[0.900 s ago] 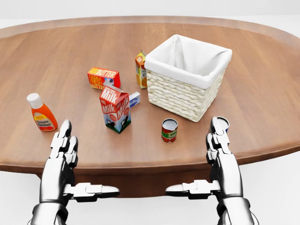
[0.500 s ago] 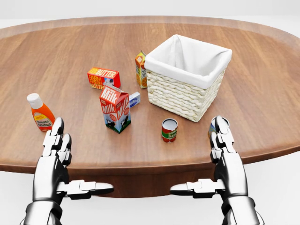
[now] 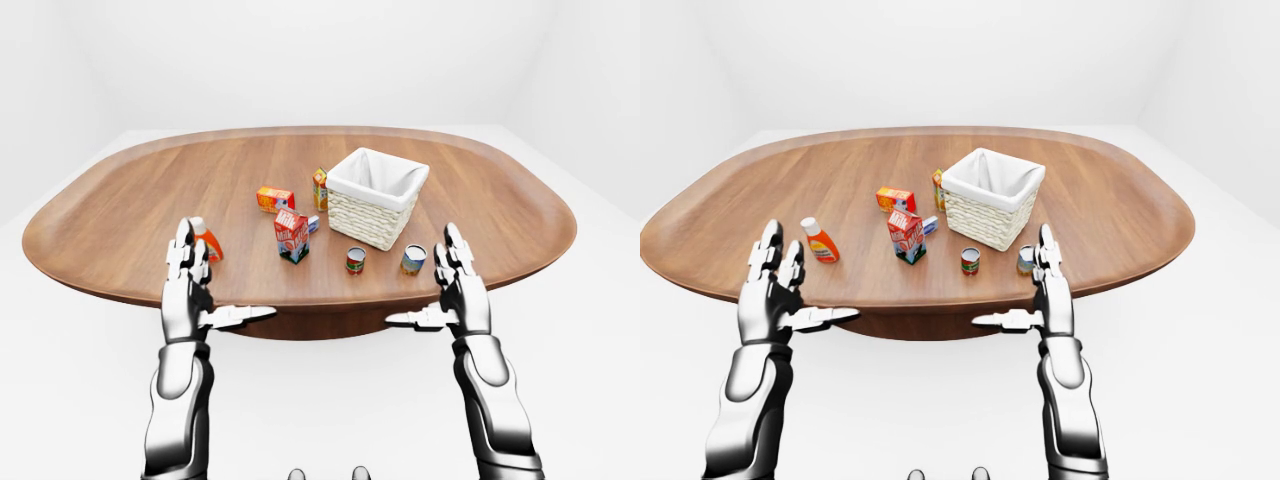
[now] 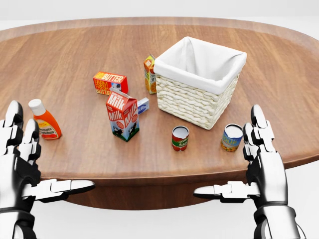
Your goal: Pick up the alphabet soup, and put it in the basket.
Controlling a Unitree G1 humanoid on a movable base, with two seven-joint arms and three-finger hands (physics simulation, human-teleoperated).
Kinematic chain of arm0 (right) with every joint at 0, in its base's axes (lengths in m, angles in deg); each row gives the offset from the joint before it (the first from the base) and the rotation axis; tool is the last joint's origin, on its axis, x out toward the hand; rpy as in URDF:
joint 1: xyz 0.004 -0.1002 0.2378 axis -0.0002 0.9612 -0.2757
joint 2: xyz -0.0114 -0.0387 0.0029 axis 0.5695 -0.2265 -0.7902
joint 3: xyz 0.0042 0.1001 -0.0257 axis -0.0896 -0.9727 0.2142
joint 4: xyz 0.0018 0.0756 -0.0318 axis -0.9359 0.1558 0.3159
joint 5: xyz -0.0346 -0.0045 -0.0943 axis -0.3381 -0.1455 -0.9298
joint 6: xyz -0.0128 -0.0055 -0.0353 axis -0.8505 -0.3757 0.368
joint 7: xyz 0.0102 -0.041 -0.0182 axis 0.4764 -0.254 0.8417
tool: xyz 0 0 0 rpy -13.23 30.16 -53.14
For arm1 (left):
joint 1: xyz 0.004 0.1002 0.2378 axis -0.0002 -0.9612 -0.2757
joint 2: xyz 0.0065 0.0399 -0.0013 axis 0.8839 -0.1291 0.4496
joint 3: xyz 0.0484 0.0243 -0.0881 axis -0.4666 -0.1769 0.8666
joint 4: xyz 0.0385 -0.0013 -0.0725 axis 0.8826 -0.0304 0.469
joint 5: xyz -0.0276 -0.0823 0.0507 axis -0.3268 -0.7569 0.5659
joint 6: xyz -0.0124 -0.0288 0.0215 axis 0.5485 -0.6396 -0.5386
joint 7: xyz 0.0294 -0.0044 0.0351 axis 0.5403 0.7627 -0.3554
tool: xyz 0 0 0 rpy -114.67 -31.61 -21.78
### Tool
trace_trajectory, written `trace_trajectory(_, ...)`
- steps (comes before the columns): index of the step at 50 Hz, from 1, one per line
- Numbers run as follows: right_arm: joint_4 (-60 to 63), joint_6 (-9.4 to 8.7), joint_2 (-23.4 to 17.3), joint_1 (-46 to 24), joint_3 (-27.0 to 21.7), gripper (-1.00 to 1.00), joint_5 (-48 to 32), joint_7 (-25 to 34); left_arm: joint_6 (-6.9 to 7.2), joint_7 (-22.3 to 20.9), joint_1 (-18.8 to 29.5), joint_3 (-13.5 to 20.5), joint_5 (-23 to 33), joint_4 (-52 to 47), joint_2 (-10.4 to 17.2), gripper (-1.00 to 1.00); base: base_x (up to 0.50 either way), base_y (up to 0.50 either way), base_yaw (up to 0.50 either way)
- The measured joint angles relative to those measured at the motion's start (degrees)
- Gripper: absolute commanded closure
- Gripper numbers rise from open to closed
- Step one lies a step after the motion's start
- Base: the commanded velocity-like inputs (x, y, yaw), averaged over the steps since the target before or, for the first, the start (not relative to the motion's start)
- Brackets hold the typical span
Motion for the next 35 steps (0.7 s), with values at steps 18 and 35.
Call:
trace_trajectory(18, 7.69, 0.00, 0.02, 1.11, -1.61, -1.00, -0.03, 0.03, 0.00, 0.18, -0.83, 3.27, -3.16, -8.18, 0.26, -1.00, 0.00, 0.00, 0.00)
trace_trajectory(35, 11.93, 0.00, 0.35, 2.00, -1.78, -1.00, -0.72, 0.15, 0.00, 0.33, -1.18, 4.60, -4.21, -11.24, 0.29, -1.00, 0.00, 0.00, 0.00)
